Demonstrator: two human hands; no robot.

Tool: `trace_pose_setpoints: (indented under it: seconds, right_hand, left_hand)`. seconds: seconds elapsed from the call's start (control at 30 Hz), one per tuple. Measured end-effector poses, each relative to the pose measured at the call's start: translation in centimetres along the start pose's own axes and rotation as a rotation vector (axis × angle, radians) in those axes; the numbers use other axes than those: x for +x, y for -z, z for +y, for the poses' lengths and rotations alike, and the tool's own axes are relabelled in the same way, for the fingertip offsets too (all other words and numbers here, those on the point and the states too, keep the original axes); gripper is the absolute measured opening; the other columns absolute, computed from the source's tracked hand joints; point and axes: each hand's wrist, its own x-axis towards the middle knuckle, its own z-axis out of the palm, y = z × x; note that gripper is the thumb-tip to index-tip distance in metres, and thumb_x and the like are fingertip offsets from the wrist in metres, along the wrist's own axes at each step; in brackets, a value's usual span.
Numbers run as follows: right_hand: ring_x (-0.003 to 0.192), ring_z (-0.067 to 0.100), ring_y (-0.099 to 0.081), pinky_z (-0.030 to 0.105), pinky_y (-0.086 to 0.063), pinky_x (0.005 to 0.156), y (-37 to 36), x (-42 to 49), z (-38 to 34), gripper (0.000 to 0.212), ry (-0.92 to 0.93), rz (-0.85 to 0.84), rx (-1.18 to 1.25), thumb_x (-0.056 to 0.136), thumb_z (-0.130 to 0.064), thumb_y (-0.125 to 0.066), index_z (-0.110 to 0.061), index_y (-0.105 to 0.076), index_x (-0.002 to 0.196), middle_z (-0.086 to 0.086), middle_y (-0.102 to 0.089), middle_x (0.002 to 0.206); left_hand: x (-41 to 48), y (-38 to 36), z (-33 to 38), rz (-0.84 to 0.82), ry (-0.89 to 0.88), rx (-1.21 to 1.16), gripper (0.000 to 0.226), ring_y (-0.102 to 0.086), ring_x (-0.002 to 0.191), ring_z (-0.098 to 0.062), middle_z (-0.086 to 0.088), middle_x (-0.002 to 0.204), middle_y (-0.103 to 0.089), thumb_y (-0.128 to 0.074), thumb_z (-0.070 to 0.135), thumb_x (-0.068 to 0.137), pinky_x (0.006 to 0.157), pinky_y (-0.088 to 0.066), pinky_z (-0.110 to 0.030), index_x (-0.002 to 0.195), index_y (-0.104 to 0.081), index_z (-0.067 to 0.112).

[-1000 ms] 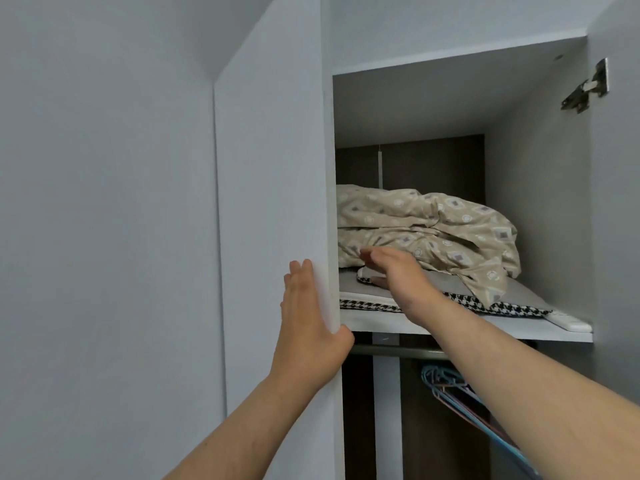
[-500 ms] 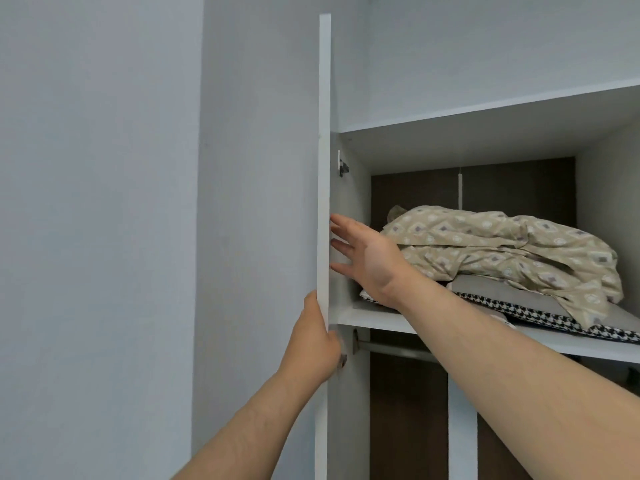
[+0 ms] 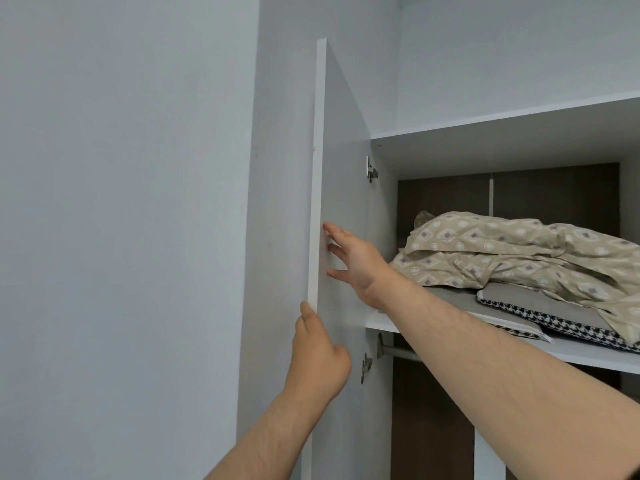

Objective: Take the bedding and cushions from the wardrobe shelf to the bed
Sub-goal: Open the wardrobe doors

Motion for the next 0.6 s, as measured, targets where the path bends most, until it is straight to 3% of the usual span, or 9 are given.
trace_pose_setpoints:
  seconds: [0.13, 0.3, 0.5, 0.6]
  right_hand:
    - [0.132, 0.008, -0.039, 0.047, -0.035, 0.112, -0.1, 0.1, 0.0, 0.041, 0.008, 0.002, -0.022, 0.104, -0.033, -0.037, -0.025, -0.045, 0.142, -0.015, -0.048, 0.127]
    - [0.143, 0.016, -0.032, 0.044, -0.039, 0.108, 1.3, -0.4, 0.3, 0.045, 0.020, 0.034, -0.067, 0.104, -0.035, -0.035, -0.023, -0.041, 0.147, -0.005, -0.034, 0.155]
    - [0.142, 0.017, -0.032, 0.047, -0.038, 0.109, 4.3, -1.4, 0.4, 0.045, 0.012, 0.095, -0.077, 0.103, -0.038, -0.035, -0.025, -0.043, 0.145, -0.003, -0.034, 0.156]
    - [0.142, 0.017, -0.033, 0.046, -0.039, 0.108, 6.4, -2.3, 0.4, 0.044, 0.015, 0.131, -0.078, 0.103, -0.040, -0.035, -0.026, -0.044, 0.144, -0.003, -0.034, 0.156]
  left_hand:
    - [-0.3, -0.1, -0.4, 0.019, -0.026, 0.076, 0.089, -0.023, 0.141, -0.022, -0.005, 0.157, -0.012, -0.050, 0.017, 0.088, 0.110, -0.031, -0.029, 0.151, 0.013, 0.012]
    - [-0.8, -0.5, -0.3, 0.030, -0.033, 0.123, 0.088, -0.005, 0.148, -0.023, -0.006, 0.162, 0.004, -0.050, 0.021, 0.090, 0.118, -0.017, -0.032, 0.151, 0.011, 0.011]
    - [-0.5, -0.5, -0.2, 0.081, 0.001, 0.109, 0.083, -0.002, 0.148, -0.028, -0.012, 0.161, 0.008, -0.049, 0.027, 0.091, 0.119, -0.014, -0.037, 0.152, 0.005, 0.010]
    - [-0.5, -1.0, 0.1, 0.104, -0.054, 0.142, 0.081, 0.008, 0.148, -0.026, -0.014, 0.160, 0.013, -0.046, 0.030, 0.093, 0.119, -0.006, -0.035, 0.152, 0.006, 0.009]
